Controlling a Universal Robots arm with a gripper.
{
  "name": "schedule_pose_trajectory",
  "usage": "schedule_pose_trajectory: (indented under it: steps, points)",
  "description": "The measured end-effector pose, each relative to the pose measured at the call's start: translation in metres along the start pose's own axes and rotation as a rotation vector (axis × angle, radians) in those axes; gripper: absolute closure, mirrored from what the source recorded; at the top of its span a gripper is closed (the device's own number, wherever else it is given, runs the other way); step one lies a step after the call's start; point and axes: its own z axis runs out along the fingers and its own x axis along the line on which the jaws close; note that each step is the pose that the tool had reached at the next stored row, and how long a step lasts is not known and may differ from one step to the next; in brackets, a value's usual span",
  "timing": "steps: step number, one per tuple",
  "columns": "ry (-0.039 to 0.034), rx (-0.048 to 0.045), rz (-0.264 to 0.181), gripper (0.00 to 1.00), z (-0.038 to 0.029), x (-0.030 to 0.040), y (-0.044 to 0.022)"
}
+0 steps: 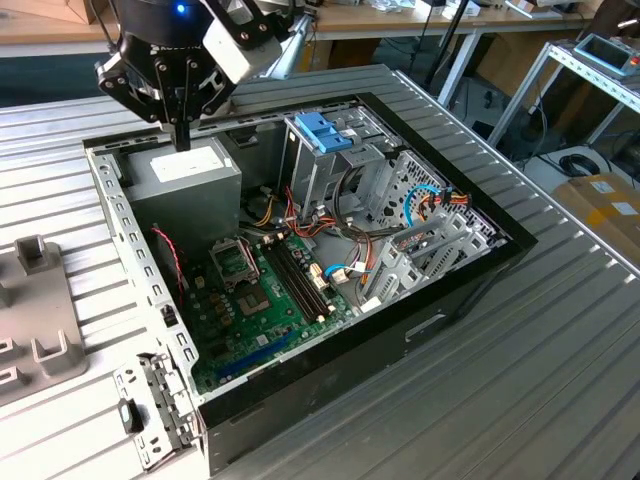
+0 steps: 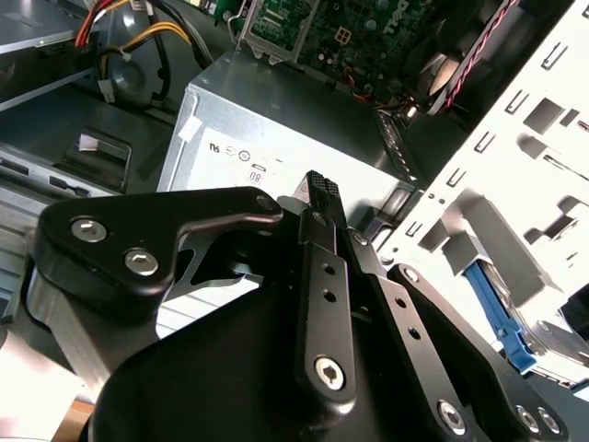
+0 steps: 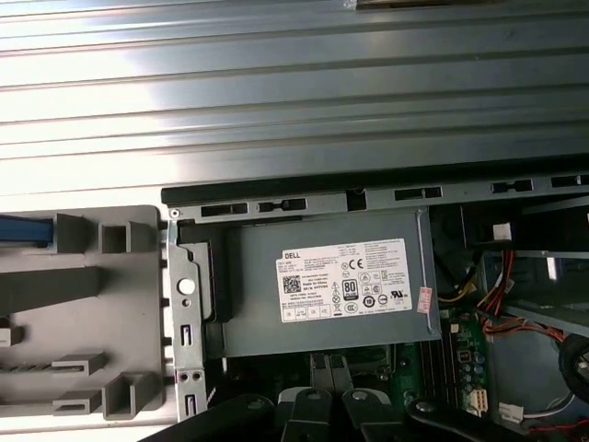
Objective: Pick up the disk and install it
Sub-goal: 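Reach for the disk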
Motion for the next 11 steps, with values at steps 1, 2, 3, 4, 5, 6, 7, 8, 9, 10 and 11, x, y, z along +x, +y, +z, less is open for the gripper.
schedule_pose_trajectory:
  steps: [1, 2, 3, 4, 5, 6, 7, 8, 9, 10, 11]
  points:
    - [0.0000, 0.0000, 0.000, 0.90, 0.0000, 0.0003, 0.0000]
    - [0.0000, 0.0000, 0.000, 0.90, 0.0000, 0.0007, -0.0001]
    - [0.0000, 0.0000, 0.000, 0.90, 0.0000, 0.0010, -0.0001]
    - [0.0000, 0.0001, 0.000, 0.90, -0.0001, 0.0016, -0.0001]
    - [0.0001, 0.0001, 0.000, 0.90, -0.0001, 0.0020, -0.0002]
    - [0.0000, 0.0001, 0.000, 0.90, -0.0001, 0.0026, -0.0002]
    - [0.0000, 0.0000, 0.000, 0.90, -0.0001, 0.0032, -0.0002]
    - [0.0000, 0.0000, 0.000, 0.90, -0.0001, 0.0042, -0.0003]
    - [0.0000, 0.0000, 0.000, 0.90, -0.0001, 0.0050, -0.0004]
    - [0.0000, 0.0001, 0.000, 0.90, -0.0002, 0.0057, -0.0004]
    - [0.0000, 0.0000, 0.000, 0.90, -0.0002, 0.0068, -0.0005]
